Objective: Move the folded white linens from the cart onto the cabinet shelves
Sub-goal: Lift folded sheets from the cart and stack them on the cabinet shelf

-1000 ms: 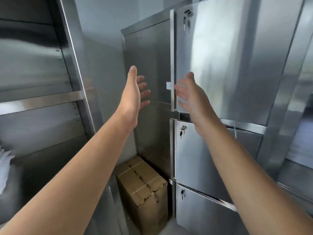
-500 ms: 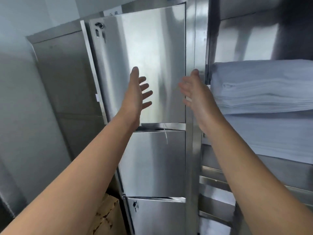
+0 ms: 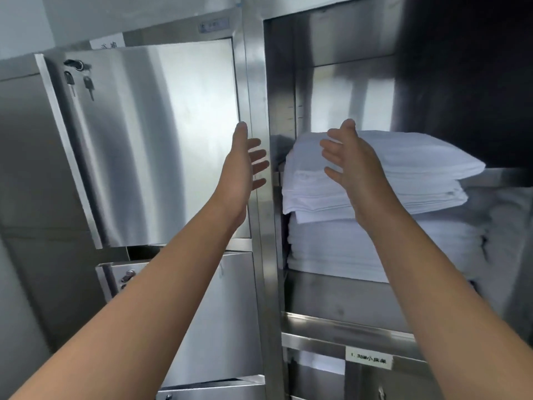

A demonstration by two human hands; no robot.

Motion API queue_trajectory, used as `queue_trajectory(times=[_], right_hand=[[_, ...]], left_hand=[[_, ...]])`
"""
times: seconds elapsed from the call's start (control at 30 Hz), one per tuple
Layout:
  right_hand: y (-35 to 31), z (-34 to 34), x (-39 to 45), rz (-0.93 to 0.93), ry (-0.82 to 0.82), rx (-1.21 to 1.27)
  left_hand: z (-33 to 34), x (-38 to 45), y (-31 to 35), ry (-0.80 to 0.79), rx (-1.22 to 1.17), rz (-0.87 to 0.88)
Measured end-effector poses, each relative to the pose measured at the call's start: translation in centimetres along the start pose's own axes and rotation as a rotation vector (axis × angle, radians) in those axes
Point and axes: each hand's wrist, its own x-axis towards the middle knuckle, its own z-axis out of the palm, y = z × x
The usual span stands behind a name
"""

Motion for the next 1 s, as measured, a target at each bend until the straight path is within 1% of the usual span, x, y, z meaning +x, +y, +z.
queue_trajectory(times=[0.13, 0.3, 0.53, 0.63, 0.73, 0.87, 0.93, 1.0], right_hand=[[0.2, -3.1, 1.3, -0.015, 0.055, -0.053], [0.2, -5.8, 2.1, -0.052, 0.144, -0.068], [-0.7, -7.5, 4.3, -0.227, 0.260, -0.314], [-1.0, -8.3, 6.4, -0.251, 0.287, -0.388], [-0.7, -9.1, 8.9, -0.237, 0.293, -0.490], [0.7, -9.9, 13.0, -0.214, 0.266, -0.679], [1.3, -10.4, 15.0, -0.184, 0.261, -0.800], [1.6, -11.0, 17.0, -0.134, 0.260, -0.947]], left_hand=[[3.8, 1.5, 0.0, -0.049, -0.061, 0.021], [6.7, 4.0, -0.8, -0.102, -0.101, 0.035], [9.5, 9.5, -0.9, -0.178, -0.104, 0.042], [10.4, 12.7, -0.8, -0.191, -0.111, 0.015], [11.0, 16.0, -1.3, -0.171, -0.023, 0.024], [12.0, 19.8, -3.1, -0.139, 0.030, 0.088], [12.7, 21.8, -4.1, -0.104, 0.142, 0.140], [13.2, 23.4, -4.8, -0.064, 0.346, 0.205]])
